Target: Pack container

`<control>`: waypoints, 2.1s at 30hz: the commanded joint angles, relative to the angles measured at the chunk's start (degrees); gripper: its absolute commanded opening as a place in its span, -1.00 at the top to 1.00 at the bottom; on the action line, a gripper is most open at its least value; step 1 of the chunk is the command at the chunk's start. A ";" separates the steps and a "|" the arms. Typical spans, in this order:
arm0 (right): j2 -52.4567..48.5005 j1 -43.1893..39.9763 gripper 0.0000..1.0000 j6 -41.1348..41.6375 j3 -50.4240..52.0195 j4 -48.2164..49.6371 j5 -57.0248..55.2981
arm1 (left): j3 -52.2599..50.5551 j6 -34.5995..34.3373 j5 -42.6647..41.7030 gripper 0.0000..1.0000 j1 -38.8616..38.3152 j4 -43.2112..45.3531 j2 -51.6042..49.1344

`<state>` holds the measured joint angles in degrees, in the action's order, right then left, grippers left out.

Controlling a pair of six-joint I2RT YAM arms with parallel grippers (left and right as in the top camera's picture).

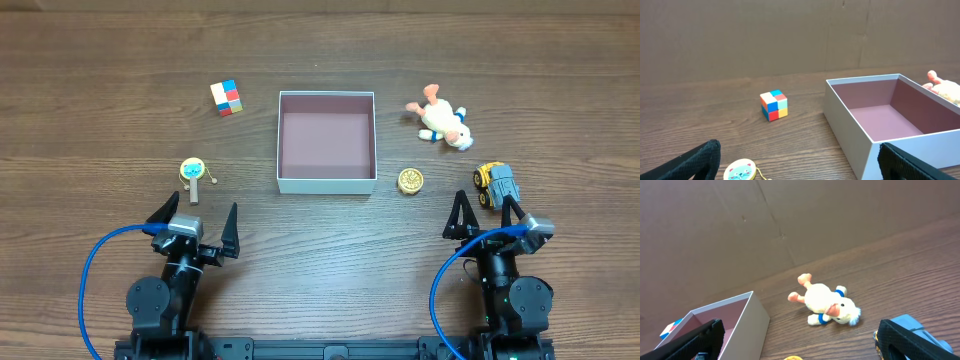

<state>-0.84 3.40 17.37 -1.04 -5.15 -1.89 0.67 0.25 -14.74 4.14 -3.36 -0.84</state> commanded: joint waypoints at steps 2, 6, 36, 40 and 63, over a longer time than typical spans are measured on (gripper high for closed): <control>0.57 -0.15 -0.99 0.68 0.59 0.59 0.13 | -0.28 1.07 0.13 -1.00 0.35 0.22 0.57; 0.57 -0.15 -1.00 1.11 0.59 0.55 1.99 | -0.28 1.07 0.13 -1.00 0.35 0.22 0.59; -42.38 -0.15 -1.00 -20.09 -67.12 -46.60 4.15 | -0.28 1.07 0.13 -1.00 0.35 0.22 0.59; -54.90 -0.15 -1.00 -20.85 -81.20 -61.33 -3.61 | -0.28 1.07 0.13 -1.00 0.35 0.22 0.59; -83.32 -1.86 -1.00 -29.00 -89.02 -75.38 -5.84 | -0.28 1.07 0.13 -1.00 0.35 0.22 0.57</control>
<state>-84.66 3.29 -9.32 -88.20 -80.31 -6.28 0.60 0.25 -14.74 4.16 -3.22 -0.84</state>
